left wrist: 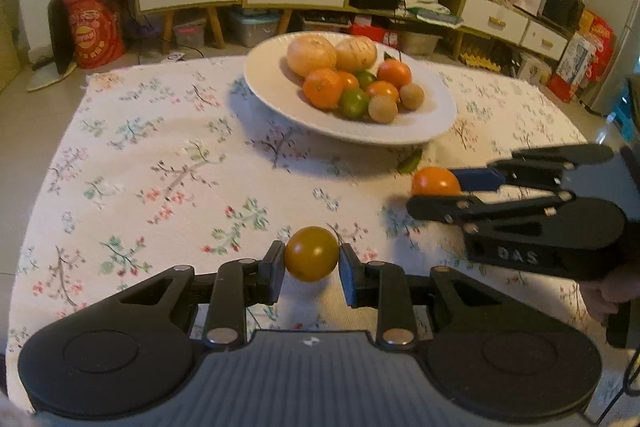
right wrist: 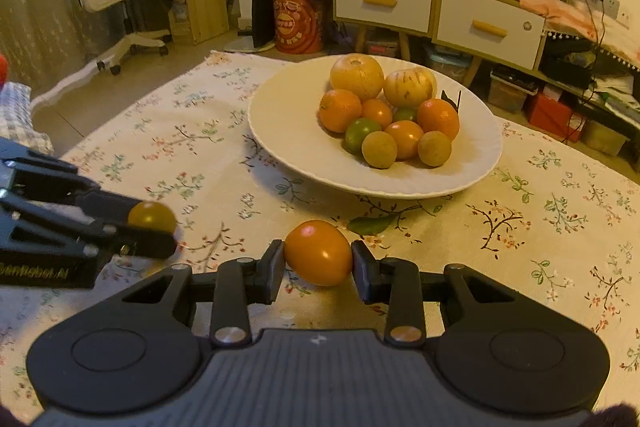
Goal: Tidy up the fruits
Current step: 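Carry the tomato and yellow-brown fruit onto the white plate and open both grippers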
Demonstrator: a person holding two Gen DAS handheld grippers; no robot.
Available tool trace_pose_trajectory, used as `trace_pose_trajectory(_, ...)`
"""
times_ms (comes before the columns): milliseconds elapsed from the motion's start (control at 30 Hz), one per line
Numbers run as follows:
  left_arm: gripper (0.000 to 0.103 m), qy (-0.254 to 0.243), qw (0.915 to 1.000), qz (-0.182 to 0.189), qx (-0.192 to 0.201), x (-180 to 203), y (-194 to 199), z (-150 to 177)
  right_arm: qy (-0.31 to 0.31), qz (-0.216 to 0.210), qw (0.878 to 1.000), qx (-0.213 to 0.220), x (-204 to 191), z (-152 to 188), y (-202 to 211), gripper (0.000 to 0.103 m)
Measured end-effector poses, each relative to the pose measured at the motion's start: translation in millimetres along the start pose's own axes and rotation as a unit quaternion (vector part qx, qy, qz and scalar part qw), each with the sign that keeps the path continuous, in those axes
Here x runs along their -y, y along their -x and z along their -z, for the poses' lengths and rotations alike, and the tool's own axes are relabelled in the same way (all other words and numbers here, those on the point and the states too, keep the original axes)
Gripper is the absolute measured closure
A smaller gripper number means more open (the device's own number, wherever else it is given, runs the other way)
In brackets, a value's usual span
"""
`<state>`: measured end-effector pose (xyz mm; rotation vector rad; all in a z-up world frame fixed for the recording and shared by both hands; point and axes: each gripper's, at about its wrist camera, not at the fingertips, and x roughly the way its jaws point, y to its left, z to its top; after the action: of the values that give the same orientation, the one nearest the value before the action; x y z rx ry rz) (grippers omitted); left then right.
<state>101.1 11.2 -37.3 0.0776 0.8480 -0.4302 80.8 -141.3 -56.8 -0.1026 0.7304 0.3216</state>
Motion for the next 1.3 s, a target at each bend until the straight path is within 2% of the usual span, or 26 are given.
trace_pose_trajectory(267, 0.093, 0.001, 0.9997, -0.005, 0.023, 1, 3, -21, -0.024, -0.006, 0.999, 0.039, 8, -16, 21, 0.071)
trace_pose_trajectory(600, 0.093, -0.037, 0.9981, 0.021, 0.043, 16, -10, -56, -0.049, 0.025, 0.997, 0.062, 31, -32, 16, 0.071)
trace_pose_trajectory(733, 0.093, -0.053, 0.9973, 0.038, 0.034, 19, -30, -68, -0.060, 0.033, 0.996, 0.057, 40, -33, 8, 0.071)
trace_pose_trajectory(1300, 0.093, -0.097, 0.9940, 0.045, 0.021, 28, -76, -81, -0.051, 0.039, 0.997, 0.039, 53, -33, -9, 0.071)
